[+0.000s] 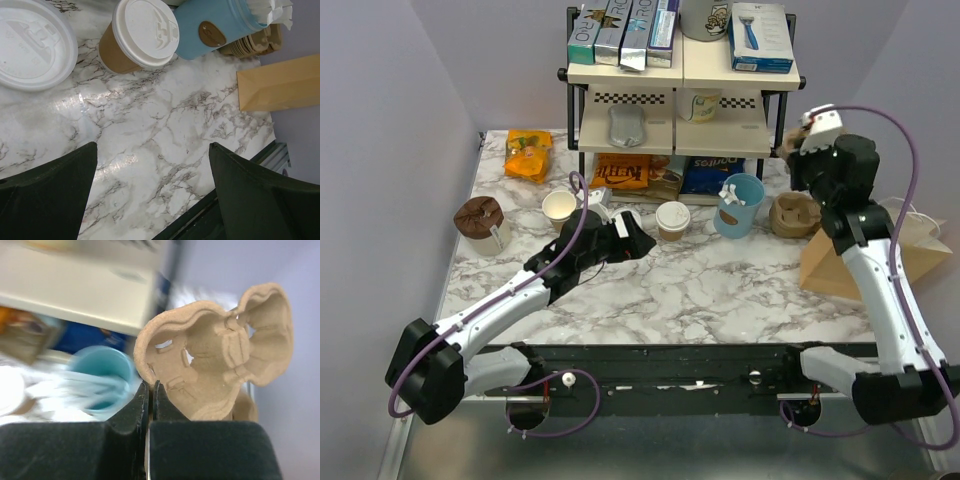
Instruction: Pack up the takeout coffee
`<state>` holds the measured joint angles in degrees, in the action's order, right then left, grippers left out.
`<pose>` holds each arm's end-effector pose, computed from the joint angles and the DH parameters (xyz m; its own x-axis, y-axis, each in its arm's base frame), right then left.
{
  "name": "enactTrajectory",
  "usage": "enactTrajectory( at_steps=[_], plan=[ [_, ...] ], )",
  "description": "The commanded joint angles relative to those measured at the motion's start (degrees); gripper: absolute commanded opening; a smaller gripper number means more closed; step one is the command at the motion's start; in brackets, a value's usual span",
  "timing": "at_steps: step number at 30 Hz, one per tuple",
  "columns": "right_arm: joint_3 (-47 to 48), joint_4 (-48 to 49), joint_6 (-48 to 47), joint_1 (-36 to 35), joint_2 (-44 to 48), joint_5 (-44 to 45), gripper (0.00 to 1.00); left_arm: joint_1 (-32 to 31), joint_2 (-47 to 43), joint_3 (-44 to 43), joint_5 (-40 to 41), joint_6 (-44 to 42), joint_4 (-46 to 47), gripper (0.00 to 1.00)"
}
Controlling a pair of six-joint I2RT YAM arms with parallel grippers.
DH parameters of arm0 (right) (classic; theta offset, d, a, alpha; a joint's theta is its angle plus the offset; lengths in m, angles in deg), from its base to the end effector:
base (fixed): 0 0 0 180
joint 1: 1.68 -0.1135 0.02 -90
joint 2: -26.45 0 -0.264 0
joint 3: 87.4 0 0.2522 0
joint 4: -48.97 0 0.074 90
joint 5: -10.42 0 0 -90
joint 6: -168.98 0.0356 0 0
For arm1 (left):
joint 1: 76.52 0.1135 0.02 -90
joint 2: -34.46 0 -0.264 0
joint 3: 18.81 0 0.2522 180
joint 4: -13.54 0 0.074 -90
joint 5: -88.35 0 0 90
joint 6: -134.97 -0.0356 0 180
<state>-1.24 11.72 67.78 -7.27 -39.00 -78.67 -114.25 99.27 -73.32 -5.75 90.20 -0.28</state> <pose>0.2501 0.0239 0.4116 -0.2620 -0.2208 -0.9395 -0.1357 0.9722 -0.1906 0.2007 -0.1585 0.2625 -0.6976 -0.3556 -0.6220 0.2368 0.7050 -0.6685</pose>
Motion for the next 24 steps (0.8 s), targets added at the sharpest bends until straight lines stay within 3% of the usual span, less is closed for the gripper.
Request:
enactTrajectory(
  at_steps=[1,2,5,9,16,19,24],
  plan=[
    [-0.8,3.0,-18.0,-14.2,6.6,-8.0,0.01,-0.1,-2.6,-1.5,-2.6,-0.9,0.2,0.99],
    [-2.0,2.8,-20.4,-20.9,7.8,-8.5,0.01,0.1,-3.1,-1.9,-1.5,-1.2,-2.2,0.99],
    [-5.9,2.1,-25.3,-30.1,10.7,-10.6,0.01,0.0,-7.1,-2.5,3.2,-0.9,-9.6,0.99],
    [-7.2,-1.5,-25.9,-38.3,8.1,-13.8,0.01,0.0,-16.5,-0.5,11.3,0.4,-19.2,0.99],
    [-6.2,-5.3,-26.8,-52.3,-6.9,-11.9,0.01,0.1,-34.7,-1.2,32.2,12.9,-52.9,0.99],
    [-5.2,-4.1,-26.2,-55.2,-15.2,-13.6,0.01,0.1,-39.6,-1.3,36.2,17.8,-59.2,0.99],
    [-4.2,3.8,-26.6,-59.9,-25.5,-18.6,0.01,0.0,-41.7,-0.5,35.0,17.5,-57.4,0.99]
  ],
)
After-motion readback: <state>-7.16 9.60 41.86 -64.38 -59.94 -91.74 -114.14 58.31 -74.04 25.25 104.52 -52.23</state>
